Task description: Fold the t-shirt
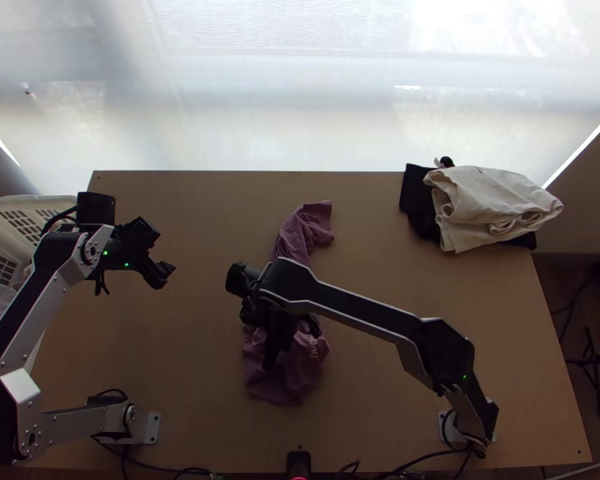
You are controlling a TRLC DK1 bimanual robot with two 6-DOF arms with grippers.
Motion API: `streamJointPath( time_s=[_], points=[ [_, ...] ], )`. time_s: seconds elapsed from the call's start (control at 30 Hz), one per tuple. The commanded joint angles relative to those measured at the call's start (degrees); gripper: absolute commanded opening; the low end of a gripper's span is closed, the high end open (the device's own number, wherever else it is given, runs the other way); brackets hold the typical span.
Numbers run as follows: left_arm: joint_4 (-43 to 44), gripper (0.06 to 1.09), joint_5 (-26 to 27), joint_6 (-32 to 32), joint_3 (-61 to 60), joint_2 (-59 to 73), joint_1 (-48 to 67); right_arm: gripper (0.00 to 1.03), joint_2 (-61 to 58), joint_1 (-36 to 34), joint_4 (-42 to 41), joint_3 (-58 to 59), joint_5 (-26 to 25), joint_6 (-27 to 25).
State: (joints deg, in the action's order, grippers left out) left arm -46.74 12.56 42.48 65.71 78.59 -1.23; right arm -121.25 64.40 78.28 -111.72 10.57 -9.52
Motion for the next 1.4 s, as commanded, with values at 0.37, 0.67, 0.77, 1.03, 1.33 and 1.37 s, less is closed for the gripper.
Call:
streamJointPath(
  time_s=[0.37, 0.67, 0.77, 1.03, 1.33, 1.37],
  points=[
    [0.51, 1.04, 0.01, 0.32, -0.76, 0.08, -0.35, 0.15, 1.90, -1.38, -7.53, 10.12, -3.27, 0.29],
    [0.60, 1.04, 0.01, 0.06, -0.85, 0.25, -0.61, 0.03, 5.41, -1.82, -4.63, 6.08, -3.27, -0.33],
    [0.60, 1.04, 0.10, -0.12, -0.76, 0.16, 0.53, 0.03, 8.58, -2.79, 1.79, -2.71, -3.36, -0.59],
    [1.04, 1.04, -1.22, -3.10, 2.84, 3.77, 10.11, 0.03, 21.76, -14.66, 7.41, -1.83, -5.03, -1.12],
    [3.59, 1.04, -4.65, -6.62, 10.22, 12.82, 22.50, 0.03, 36.79, -37.68, 7.41, 19.96, -4.94, -3.75],
    [3.67, 1.04, -5.09, -7.15, 11.46, 13.87, 23.82, 0.03, 38.11, -39.88, 7.41, 22.86, -4.94, -4.72]
  ],
)
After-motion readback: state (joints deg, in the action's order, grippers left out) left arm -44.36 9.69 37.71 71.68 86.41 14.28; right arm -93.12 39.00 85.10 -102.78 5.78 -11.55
